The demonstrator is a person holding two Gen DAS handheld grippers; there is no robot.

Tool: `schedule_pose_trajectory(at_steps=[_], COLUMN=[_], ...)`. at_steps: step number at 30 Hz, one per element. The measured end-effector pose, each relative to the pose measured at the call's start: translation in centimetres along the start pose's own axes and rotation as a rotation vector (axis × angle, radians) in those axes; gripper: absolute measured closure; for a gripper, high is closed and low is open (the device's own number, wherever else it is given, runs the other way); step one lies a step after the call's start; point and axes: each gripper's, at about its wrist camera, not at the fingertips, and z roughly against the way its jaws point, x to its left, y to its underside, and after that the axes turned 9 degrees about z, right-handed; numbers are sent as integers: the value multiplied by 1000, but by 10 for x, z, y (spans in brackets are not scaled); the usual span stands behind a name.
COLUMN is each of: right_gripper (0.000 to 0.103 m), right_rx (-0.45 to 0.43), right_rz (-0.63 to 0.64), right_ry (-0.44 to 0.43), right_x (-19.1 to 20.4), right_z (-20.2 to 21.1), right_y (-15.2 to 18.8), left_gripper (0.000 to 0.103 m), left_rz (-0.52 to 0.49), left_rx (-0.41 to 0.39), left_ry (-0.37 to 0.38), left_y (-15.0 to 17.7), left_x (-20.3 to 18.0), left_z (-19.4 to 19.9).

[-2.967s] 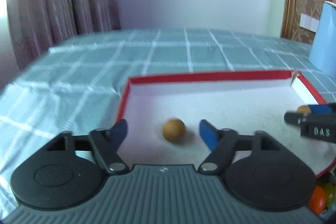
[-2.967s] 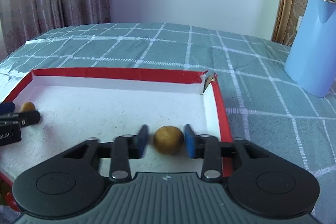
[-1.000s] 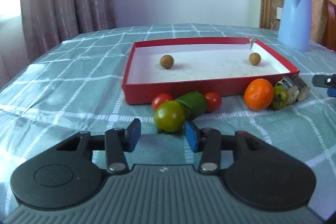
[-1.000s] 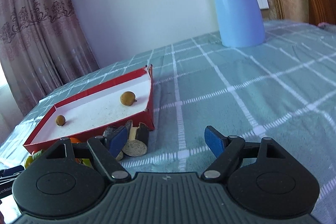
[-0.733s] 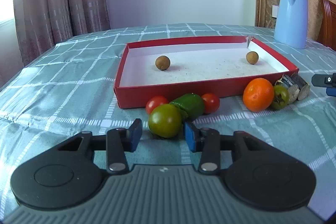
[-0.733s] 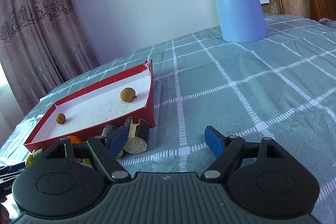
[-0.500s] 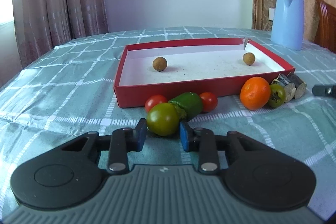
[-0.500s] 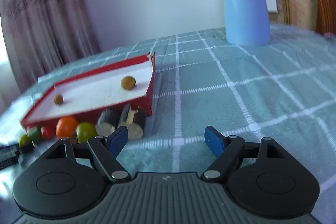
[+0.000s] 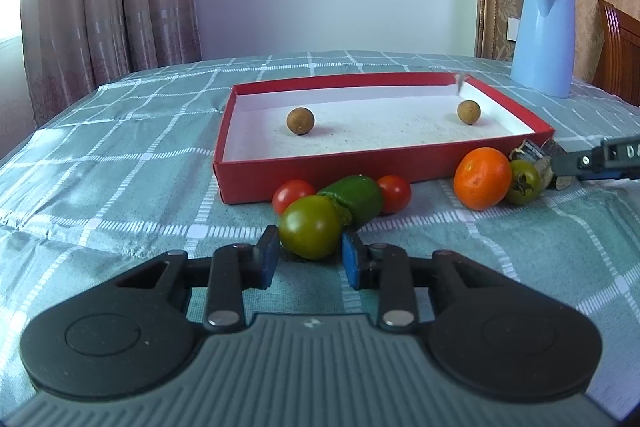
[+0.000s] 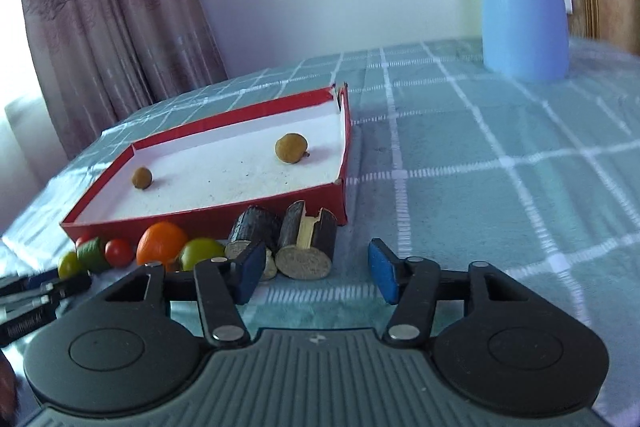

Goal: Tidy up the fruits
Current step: 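Close the right gripper on a dark wooden log piece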

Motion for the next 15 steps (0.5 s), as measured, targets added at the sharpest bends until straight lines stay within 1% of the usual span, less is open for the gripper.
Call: schedule_pose_trajectory(at_steps=[3,5,6,9,12,15], right_gripper=[51,66,71,71,71,71], right_rx=[11,16,22,18,4,-27], right_rz=[-39,-45,-48,-22,-26,-18], right_ry=[-25,-54,-82,-69,-51,-24], right_x=[-6,-9,-9,-5,-3,-2], right_z=[-5,-6,-7,-5,-1,9], right_y=[-1,-1,0,1,3,5], left_gripper=[73,73,73,73,73,73], left_rz=[-1,3,5,9,11,13], left_rx=[1,2,2,3,4,3], left_ry=[3,5,6,9,10,14], left_y=[1,1,1,0,0,0], left_x=[0,0,1,1,2,3], left_z=[0,0,0,0,0,0])
